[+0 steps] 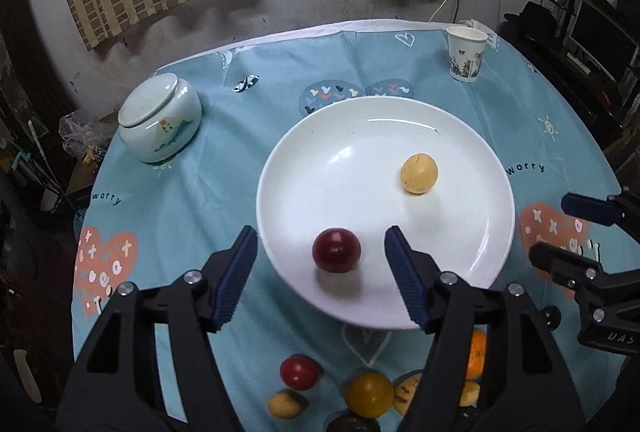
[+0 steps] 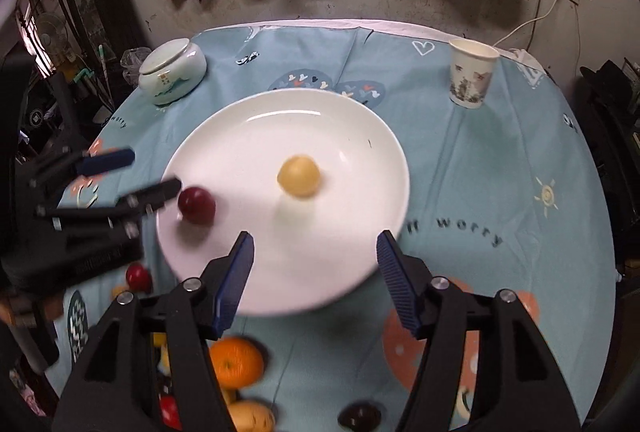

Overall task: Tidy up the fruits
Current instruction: 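Move both tools back toward the fruit cluster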

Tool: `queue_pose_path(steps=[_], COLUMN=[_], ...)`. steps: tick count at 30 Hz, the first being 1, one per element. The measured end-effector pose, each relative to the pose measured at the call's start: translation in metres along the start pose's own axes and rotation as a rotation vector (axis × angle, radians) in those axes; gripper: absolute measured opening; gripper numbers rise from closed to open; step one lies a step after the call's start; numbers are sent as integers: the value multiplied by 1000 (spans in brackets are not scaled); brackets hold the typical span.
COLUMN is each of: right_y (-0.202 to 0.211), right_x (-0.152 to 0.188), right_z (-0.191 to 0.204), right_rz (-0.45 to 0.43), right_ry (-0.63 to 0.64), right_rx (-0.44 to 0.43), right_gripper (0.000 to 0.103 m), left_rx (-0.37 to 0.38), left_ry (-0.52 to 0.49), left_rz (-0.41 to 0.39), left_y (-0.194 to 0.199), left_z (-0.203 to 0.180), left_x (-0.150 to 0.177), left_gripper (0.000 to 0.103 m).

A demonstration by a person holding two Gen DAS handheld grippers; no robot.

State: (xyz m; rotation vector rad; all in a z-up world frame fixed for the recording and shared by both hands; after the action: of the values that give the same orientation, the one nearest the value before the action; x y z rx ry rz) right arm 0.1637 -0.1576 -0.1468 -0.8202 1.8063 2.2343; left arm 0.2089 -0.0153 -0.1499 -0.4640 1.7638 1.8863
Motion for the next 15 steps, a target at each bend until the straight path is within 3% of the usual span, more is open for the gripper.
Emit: queue_pose_path(steps=[3,7,11,15], right_y=[21,37,34,20], right_x=[33,94,155,180], right_z=[-4,-4,11,24], right_rz=[2,48,119,164], right_ry=[17,-4,49,54], right_rx=[33,15,1,-8], right_gripper=[64,64,64,64], left_rx=[7,26,58,75], left_ry=[-9,-35,-98,-115], left_rz=[-40,-75,-50,2], left_y=[27,62,84,95], left_z=[7,10,5,7], left_x=[11,43,91,137], left_gripper=[68,79,79,79])
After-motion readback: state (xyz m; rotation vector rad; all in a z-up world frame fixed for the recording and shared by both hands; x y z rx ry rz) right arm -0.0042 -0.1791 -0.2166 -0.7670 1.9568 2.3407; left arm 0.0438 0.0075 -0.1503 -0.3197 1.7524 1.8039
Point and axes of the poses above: each gripper's, at about its wrist camera, not at the fingertips, and y roughly against the way its jaws point, z to its left, x to its underside, the point moved 9 cm from there along -y, roughly the way its jaws point, and after that the axes turned 2 degrees about z, right-handed, at the moved point
